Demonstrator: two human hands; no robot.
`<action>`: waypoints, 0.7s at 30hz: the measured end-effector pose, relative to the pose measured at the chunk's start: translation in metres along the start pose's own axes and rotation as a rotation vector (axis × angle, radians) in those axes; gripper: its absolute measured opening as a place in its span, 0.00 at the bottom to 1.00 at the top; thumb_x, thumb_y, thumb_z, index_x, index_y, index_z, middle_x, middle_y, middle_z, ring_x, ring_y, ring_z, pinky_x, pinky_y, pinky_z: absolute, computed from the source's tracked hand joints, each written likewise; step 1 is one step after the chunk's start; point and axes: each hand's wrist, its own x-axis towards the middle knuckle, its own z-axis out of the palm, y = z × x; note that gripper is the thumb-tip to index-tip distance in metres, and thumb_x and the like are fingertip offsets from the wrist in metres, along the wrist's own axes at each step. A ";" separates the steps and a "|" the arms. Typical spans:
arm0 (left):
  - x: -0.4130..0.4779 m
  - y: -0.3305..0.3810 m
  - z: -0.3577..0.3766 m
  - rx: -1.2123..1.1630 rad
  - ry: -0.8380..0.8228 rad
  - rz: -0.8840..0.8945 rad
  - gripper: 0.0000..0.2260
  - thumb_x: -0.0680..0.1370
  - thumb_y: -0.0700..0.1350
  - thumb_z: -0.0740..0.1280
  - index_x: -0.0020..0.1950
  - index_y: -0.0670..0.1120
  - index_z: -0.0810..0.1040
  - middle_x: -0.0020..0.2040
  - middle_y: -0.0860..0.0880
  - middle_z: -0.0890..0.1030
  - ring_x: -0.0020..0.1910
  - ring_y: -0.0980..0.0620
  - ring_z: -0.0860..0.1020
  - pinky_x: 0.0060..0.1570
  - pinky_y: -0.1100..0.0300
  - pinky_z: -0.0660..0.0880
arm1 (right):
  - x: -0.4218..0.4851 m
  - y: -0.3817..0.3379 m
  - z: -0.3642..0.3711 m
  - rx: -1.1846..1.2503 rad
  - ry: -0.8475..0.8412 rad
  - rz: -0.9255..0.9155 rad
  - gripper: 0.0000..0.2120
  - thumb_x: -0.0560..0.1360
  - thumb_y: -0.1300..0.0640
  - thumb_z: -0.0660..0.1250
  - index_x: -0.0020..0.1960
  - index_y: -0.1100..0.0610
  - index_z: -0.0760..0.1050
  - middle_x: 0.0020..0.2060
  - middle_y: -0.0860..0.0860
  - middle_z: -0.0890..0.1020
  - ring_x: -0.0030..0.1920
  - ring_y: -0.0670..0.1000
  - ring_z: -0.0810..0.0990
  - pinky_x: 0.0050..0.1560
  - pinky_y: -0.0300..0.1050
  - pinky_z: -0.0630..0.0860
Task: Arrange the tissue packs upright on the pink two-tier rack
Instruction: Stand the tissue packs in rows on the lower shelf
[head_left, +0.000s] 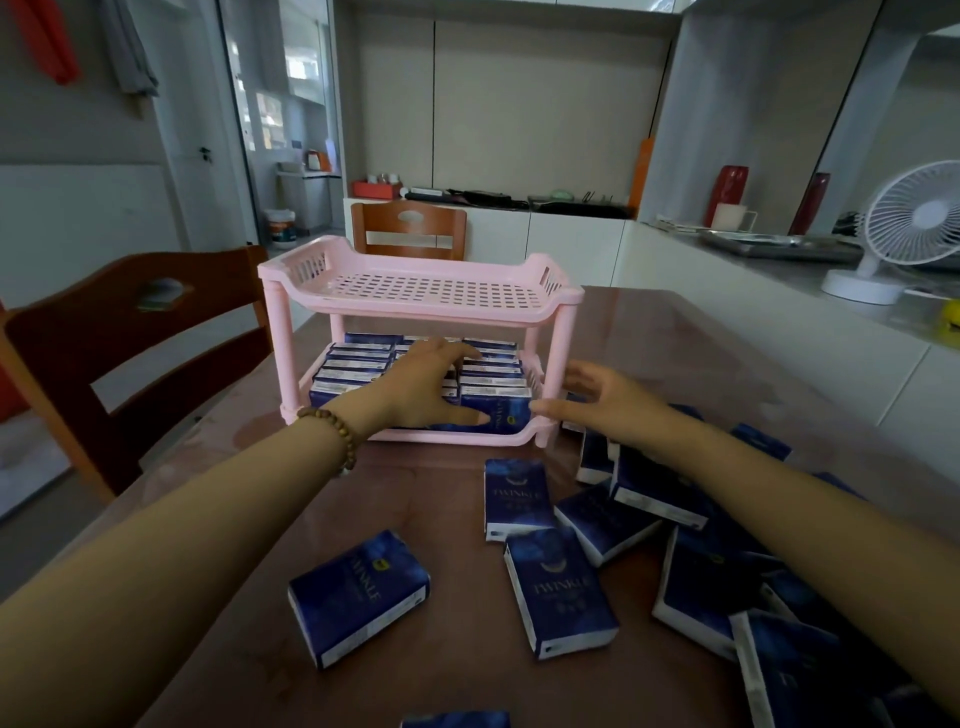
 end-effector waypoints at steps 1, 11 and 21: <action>-0.001 -0.004 0.001 0.038 0.005 -0.011 0.36 0.68 0.59 0.73 0.72 0.49 0.64 0.66 0.45 0.70 0.64 0.46 0.68 0.65 0.52 0.66 | 0.007 0.001 0.002 0.007 -0.020 -0.002 0.25 0.69 0.51 0.73 0.64 0.51 0.72 0.60 0.46 0.78 0.58 0.44 0.77 0.60 0.40 0.74; -0.003 -0.015 -0.003 0.152 -0.153 -0.019 0.42 0.68 0.72 0.56 0.75 0.50 0.58 0.76 0.48 0.62 0.73 0.46 0.62 0.73 0.47 0.58 | 0.035 0.000 0.004 0.031 -0.056 -0.056 0.39 0.62 0.43 0.74 0.70 0.51 0.66 0.65 0.43 0.73 0.63 0.44 0.73 0.65 0.45 0.71; -0.002 -0.017 -0.006 0.013 -0.182 -0.096 0.45 0.68 0.76 0.51 0.76 0.48 0.57 0.76 0.48 0.61 0.74 0.46 0.61 0.74 0.49 0.56 | 0.052 0.003 0.006 0.106 -0.315 -0.065 0.20 0.71 0.53 0.70 0.60 0.41 0.70 0.57 0.35 0.75 0.57 0.35 0.76 0.58 0.32 0.72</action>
